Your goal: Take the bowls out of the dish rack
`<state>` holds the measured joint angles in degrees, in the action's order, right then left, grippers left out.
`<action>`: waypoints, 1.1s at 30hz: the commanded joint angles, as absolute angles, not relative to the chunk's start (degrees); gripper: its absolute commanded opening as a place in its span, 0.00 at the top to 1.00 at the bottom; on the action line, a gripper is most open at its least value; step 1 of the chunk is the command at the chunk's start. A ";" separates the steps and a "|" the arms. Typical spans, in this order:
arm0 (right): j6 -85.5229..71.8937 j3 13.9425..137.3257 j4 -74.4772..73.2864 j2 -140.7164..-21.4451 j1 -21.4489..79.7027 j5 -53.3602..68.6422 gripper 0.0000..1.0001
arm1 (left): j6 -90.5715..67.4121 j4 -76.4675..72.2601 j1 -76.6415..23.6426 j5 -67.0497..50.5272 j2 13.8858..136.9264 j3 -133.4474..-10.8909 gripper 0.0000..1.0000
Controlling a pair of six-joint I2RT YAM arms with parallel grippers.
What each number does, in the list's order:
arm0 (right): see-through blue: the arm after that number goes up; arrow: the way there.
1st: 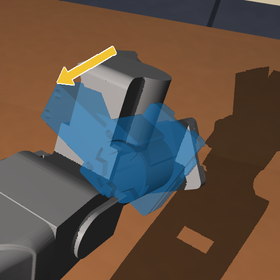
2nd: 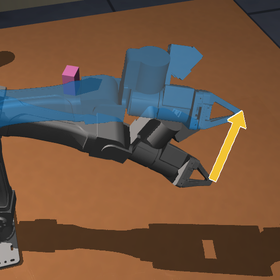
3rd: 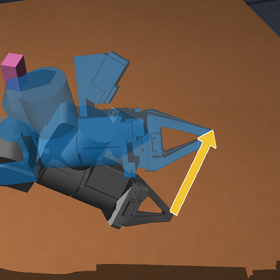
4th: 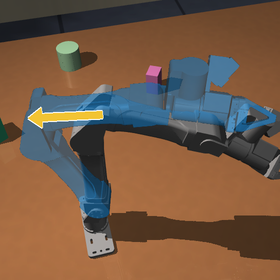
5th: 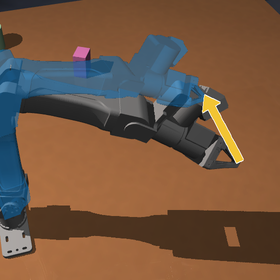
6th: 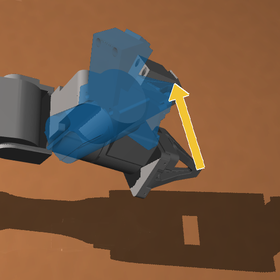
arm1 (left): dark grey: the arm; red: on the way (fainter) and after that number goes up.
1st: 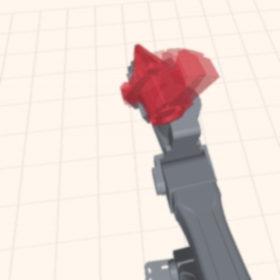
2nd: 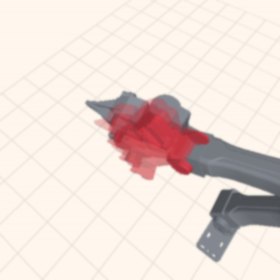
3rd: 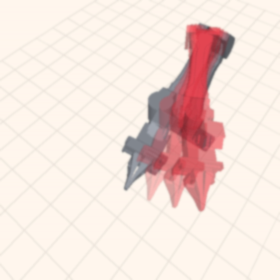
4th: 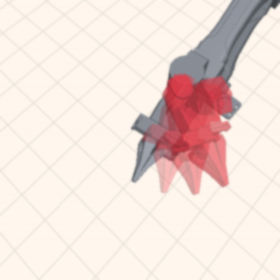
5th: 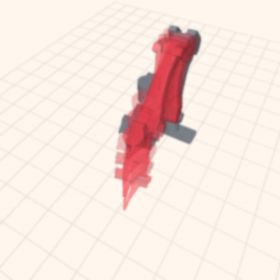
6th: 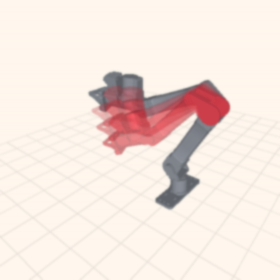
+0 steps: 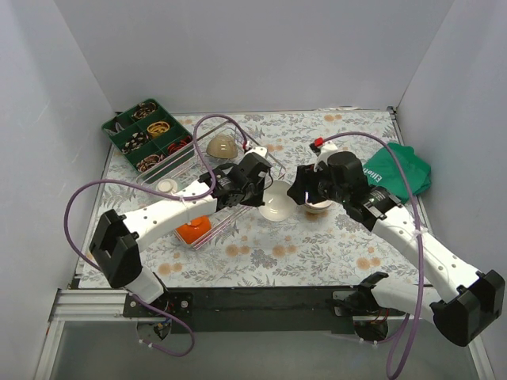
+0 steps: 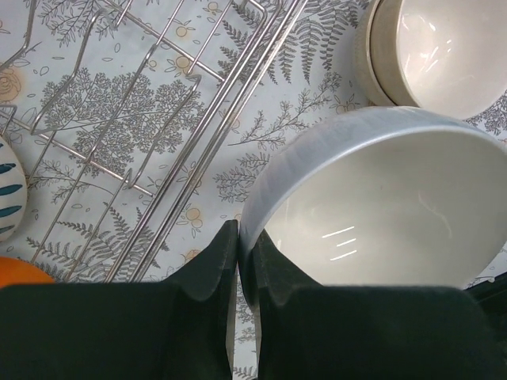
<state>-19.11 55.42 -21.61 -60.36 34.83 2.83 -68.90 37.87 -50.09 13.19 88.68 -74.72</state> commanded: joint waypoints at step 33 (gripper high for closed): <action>-16.08 48.69 -31.12 -67.76 37.79 -11.51 0.99 | -63.38 33.76 -40.01 9.58 80.34 -77.87 0.02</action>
<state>-15.86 48.99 -33.63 -67.00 37.93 -10.63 -66.63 36.25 -46.15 12.05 84.71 -78.63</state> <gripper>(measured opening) 0.057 0.981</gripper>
